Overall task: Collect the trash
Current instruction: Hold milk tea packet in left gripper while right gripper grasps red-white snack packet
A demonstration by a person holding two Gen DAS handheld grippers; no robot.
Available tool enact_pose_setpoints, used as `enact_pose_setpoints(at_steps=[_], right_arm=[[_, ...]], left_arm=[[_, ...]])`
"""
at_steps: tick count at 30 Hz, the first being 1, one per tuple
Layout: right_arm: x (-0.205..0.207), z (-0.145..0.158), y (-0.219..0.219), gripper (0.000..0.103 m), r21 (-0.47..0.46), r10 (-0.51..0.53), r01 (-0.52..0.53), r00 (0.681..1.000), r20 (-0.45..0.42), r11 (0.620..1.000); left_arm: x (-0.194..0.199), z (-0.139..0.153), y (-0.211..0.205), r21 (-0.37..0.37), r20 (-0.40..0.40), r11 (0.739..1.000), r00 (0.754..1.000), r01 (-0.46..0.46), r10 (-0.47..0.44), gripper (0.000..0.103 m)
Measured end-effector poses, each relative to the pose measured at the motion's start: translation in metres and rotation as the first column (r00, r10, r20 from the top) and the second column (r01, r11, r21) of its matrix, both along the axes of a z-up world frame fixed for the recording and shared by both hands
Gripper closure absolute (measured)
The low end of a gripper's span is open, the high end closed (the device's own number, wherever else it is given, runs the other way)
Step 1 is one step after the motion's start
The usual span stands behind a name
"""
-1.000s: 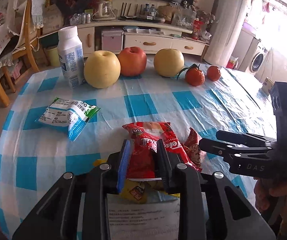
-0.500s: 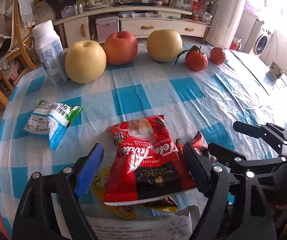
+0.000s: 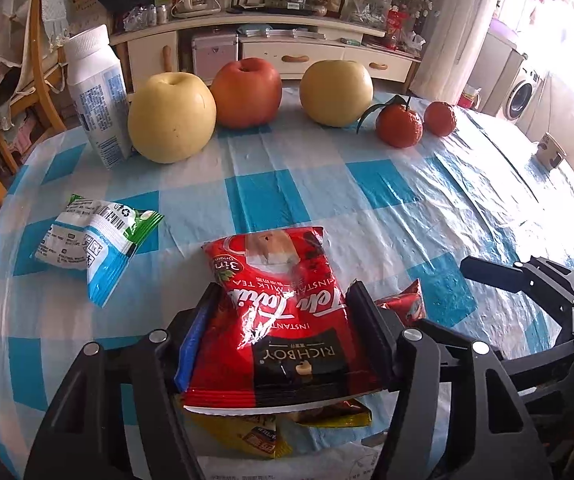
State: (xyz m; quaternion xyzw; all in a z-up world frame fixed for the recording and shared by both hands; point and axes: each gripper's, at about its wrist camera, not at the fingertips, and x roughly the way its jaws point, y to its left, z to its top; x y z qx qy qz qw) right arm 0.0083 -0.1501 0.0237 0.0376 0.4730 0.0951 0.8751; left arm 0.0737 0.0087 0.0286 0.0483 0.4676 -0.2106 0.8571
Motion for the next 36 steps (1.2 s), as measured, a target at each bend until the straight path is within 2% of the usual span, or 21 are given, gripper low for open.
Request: enact_pose_setpoints(at_steps=[3,6,8,9,16,18,20,23,26,29,36], right_arm=[[0.002,-0.004,0.016,0.026,0.003,0.086,-0.086,0.996,-0.009,0.996],[0.007,-0.007,0.03,0.026,-0.034,0.157,-0.157,0.988,-0.004,0.987],[0.012,-0.01,0.036,0.026,-0.063,0.185,-0.185,0.983,-0.005,0.981],[0.014,-0.012,0.039,0.021,-0.075,0.198,-0.198,0.98,-0.002,0.977],[0.021,-0.015,0.052,0.022,-0.14,0.258,-0.255,0.966,0.009,0.957],[0.02,-0.015,0.052,0.027,-0.135,0.266,-0.262,0.964,0.013,0.956],[0.018,-0.014,0.053,0.038,-0.136,0.278,-0.274,0.96,0.018,0.952],[0.015,-0.013,0.056,0.042,-0.144,0.285,-0.279,0.958,0.021,0.95],[0.012,-0.011,0.056,0.056,-0.138,0.281,-0.276,0.959,0.018,0.951],[0.01,-0.011,0.057,0.061,-0.134,0.267,-0.263,0.963,0.016,0.955],[0.002,-0.009,0.057,0.067,-0.145,0.203,-0.198,0.979,0.024,0.969]], left_arm=[[-0.004,0.007,0.011,-0.022,0.019,1.0,1.0,-0.022,0.022,0.039],[-0.009,0.017,0.027,-0.061,0.033,0.997,0.998,-0.045,0.047,0.039],[-0.015,0.024,0.038,-0.079,0.045,0.995,0.997,-0.064,0.067,0.039],[-0.018,0.027,0.045,-0.093,0.049,0.993,0.995,-0.076,0.081,0.039],[-0.043,0.039,0.086,-0.135,0.068,0.979,0.984,-0.152,0.162,0.04],[-0.051,0.041,0.1,-0.143,0.073,0.972,0.978,-0.184,0.195,0.04],[-0.058,0.042,0.111,-0.152,0.077,0.965,0.971,-0.214,0.227,0.04],[-0.068,0.045,0.126,-0.165,0.084,0.954,0.96,-0.249,0.265,0.04],[-0.079,0.046,0.142,-0.174,0.095,0.944,0.95,-0.279,0.298,0.041],[-0.086,0.044,0.152,-0.184,0.107,0.938,0.942,-0.295,0.318,0.041],[-0.089,0.038,0.161,-0.19,0.114,0.94,0.944,-0.284,0.308,0.042]])
